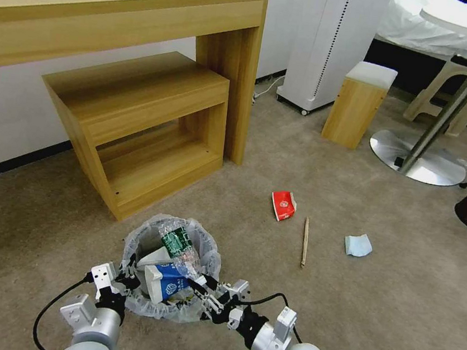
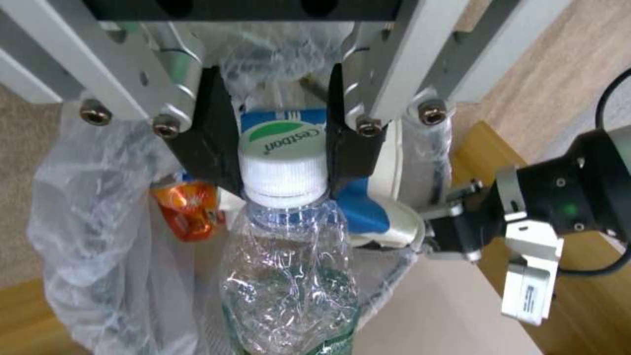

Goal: Pick up the trash bin and place the garbage on the floor into it.

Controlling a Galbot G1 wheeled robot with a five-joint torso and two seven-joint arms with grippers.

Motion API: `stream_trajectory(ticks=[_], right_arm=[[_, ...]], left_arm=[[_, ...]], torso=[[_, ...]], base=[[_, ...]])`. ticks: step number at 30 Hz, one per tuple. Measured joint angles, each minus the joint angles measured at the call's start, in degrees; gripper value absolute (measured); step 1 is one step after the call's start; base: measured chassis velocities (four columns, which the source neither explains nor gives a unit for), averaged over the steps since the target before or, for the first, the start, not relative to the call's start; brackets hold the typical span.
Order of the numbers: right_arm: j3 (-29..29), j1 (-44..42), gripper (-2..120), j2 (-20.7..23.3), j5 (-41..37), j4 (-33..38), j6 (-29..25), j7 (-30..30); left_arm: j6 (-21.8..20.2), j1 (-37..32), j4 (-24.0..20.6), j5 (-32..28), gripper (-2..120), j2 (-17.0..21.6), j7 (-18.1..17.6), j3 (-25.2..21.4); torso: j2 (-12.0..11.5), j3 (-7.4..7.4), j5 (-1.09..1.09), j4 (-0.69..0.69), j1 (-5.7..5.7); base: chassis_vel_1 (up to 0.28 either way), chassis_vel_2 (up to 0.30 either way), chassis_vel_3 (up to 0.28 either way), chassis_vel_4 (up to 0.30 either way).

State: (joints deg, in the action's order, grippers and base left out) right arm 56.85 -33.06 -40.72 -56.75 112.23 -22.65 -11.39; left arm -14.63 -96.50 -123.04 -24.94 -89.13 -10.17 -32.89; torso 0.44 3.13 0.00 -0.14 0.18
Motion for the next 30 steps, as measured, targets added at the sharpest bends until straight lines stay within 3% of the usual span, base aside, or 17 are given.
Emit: stream_trajectory(ticks=[9,19,30], right_arm=[[0.58,-1.98,26,0.59,0.48,0.05,-0.30,-1.54],[0.80,-2.86,26,-3.79,-0.28,-3.35,-0.57,-5.20],[1.51,-2.94,26,-4.54,-0.19,-3.35,0.49,-6.86]], left_arm=[[0.08,0.02,0.22,-0.09,1,0.12,-0.03,-0.05],[0.32,-0.72,-0.24,-0.19,1,0.38,-0.01,-0.16],[0.32,-0.99,-0.50,0.09,1,0.07,0.03,-0.03]], torso=[[0.00,0.00,0.00,0.00,0.00],[0.00,0.00,0.00,0.00,0.00],[0.00,0.01,0.00,0.00,0.00]], base=[[0.000,0.000,0.000,0.000],[0.000,0.000,0.000,0.000],[0.000,0.000,0.000,0.000]])
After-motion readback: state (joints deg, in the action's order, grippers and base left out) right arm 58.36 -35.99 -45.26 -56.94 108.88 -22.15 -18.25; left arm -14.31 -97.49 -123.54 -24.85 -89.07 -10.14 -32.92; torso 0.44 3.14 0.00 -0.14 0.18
